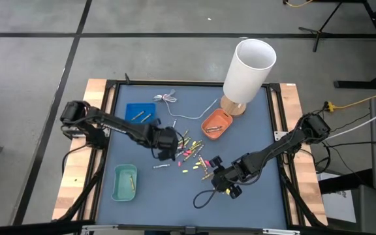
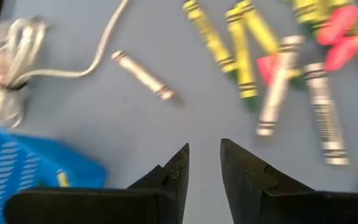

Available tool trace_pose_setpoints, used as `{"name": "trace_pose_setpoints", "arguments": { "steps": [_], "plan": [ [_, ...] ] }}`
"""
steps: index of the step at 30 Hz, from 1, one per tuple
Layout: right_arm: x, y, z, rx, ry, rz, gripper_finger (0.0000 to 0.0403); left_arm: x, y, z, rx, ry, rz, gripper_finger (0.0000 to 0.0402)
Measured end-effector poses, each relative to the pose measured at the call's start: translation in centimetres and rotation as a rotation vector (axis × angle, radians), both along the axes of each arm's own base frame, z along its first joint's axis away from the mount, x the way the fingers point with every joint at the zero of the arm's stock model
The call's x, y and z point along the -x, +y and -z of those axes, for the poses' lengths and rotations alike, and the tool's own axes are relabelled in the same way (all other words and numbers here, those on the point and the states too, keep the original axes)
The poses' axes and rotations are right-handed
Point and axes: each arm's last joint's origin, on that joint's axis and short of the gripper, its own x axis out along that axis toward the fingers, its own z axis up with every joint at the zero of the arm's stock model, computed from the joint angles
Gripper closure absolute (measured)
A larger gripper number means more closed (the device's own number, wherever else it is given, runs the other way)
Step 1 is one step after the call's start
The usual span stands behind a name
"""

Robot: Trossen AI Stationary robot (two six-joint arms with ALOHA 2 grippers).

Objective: Sort crayons
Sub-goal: Put the yellow crayon into the green bin

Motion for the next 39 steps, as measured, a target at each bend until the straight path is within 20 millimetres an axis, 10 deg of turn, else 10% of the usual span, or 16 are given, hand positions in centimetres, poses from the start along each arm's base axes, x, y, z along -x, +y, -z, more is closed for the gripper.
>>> {"name": "trace_pose_setpoints", "arguments": {
  "steps": [24, 39],
  "plan": [
    [-0.7, 0.4, 3.9, 0.068, 0.103, -0.062, 0.0285, 1.1, -6.6, -0.1, 0.038, -0.071, 0.153, 0.0327],
    [-0.7, 0.5, 4.0, 0.059, 0.113, -0.048, 0.0389, 1.6, -8.6, -0.1, 0.123, -0.087, 0.203, 0.0327]
  ]
}}
